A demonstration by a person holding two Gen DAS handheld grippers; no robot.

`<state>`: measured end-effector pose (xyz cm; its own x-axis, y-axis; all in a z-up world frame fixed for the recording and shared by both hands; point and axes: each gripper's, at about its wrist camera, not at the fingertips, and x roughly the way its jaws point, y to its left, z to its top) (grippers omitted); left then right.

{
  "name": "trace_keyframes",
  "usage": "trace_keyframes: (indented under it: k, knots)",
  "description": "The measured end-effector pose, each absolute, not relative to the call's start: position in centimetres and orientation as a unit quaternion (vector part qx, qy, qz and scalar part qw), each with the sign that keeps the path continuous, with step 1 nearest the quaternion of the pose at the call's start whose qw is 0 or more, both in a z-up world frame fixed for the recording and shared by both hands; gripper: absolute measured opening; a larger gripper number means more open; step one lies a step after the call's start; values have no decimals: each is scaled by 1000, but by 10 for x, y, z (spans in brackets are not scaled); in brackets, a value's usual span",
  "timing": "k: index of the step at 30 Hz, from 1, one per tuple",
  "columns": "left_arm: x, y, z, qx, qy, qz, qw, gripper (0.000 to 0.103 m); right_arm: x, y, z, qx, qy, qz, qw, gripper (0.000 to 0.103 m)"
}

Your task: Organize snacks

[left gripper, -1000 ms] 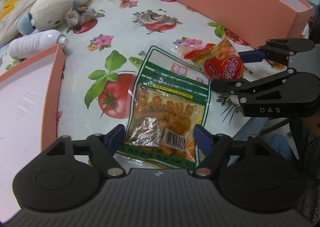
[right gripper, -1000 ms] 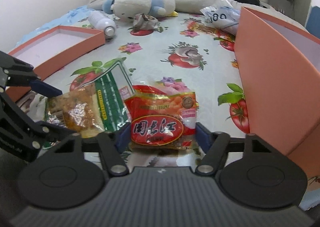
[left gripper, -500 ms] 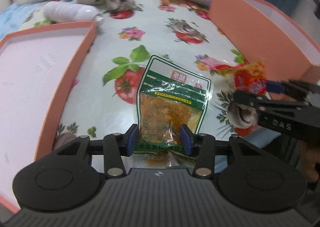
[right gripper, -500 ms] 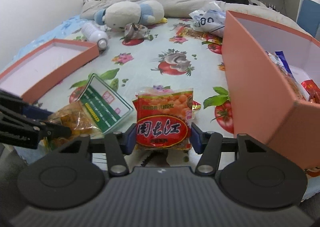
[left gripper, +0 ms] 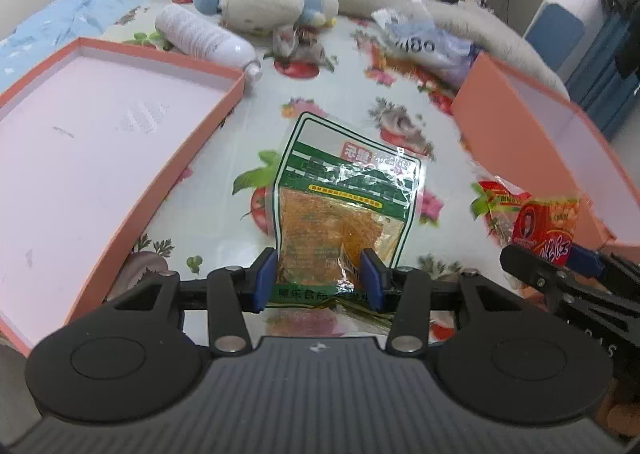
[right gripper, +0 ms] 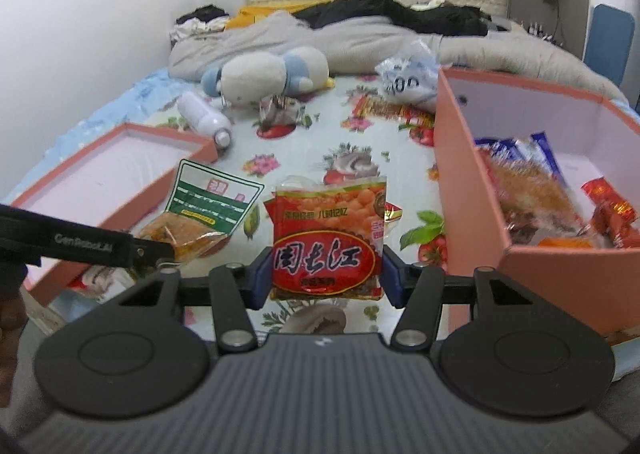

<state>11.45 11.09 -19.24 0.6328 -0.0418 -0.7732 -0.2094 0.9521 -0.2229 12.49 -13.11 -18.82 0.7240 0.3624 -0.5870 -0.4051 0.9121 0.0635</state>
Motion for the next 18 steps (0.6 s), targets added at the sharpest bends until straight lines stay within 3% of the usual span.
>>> trace_keyframes:
  k: [18]
  knots:
    - [85, 57, -102, -169, 368, 5, 914, 51, 83, -179, -112, 12, 268, 158, 950, 56]
